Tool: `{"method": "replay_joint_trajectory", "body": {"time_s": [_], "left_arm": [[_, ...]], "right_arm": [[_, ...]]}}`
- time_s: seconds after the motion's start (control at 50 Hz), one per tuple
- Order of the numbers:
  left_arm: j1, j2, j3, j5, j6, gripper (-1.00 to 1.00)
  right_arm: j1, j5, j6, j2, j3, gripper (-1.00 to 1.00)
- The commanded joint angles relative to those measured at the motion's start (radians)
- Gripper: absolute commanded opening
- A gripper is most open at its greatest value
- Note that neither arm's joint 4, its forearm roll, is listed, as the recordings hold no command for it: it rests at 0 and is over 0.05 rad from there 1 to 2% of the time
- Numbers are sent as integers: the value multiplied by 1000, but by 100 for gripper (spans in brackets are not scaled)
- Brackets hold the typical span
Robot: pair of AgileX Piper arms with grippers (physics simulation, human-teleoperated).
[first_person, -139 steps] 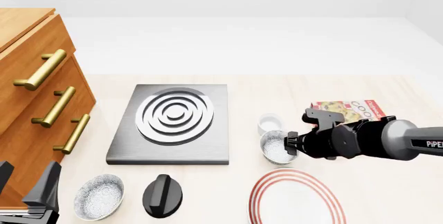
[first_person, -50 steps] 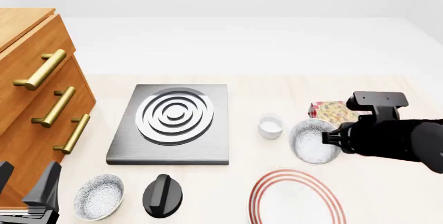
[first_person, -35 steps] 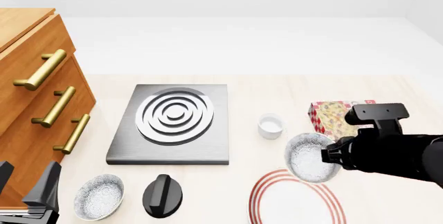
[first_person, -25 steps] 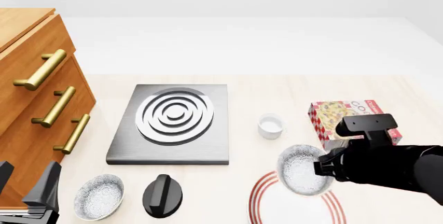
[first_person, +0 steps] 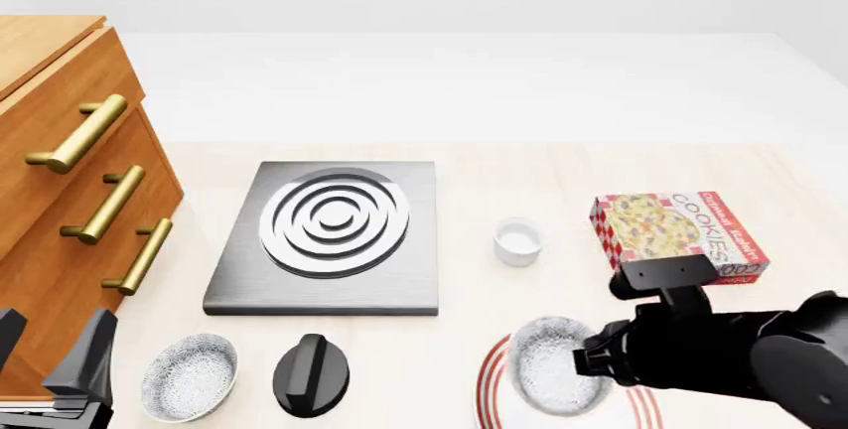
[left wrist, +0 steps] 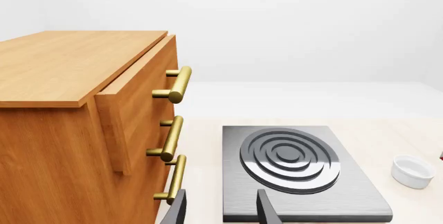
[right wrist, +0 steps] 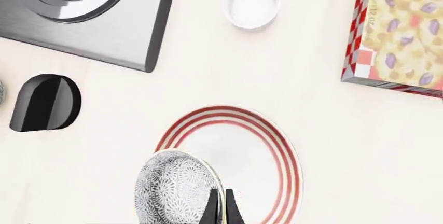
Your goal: Pick the akita bowl between the plate and the ramekin and place it on the plate.
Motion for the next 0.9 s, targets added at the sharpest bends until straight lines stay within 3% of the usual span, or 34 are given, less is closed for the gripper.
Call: {"method": "replay_joint_trajectory", "body": {"time_s": [0.02, 0.46, 0.5, 0.64, 0.9], "left_arm": [[0, 0, 0, 0, 0, 100], [0, 0, 0, 0, 0, 100], [0, 0, 0, 0, 0, 100], [0, 0, 0, 0, 0, 100], [0, 0, 0, 0, 0, 100]], "right_arm": [[41, -52, 43, 51, 32, -100], [27, -90, 70, 87, 81, -100], [6, -81, 42, 78, 80, -100], [0, -77, 40, 87, 80, -100], [20, -117, 66, 149, 98, -100]]}}
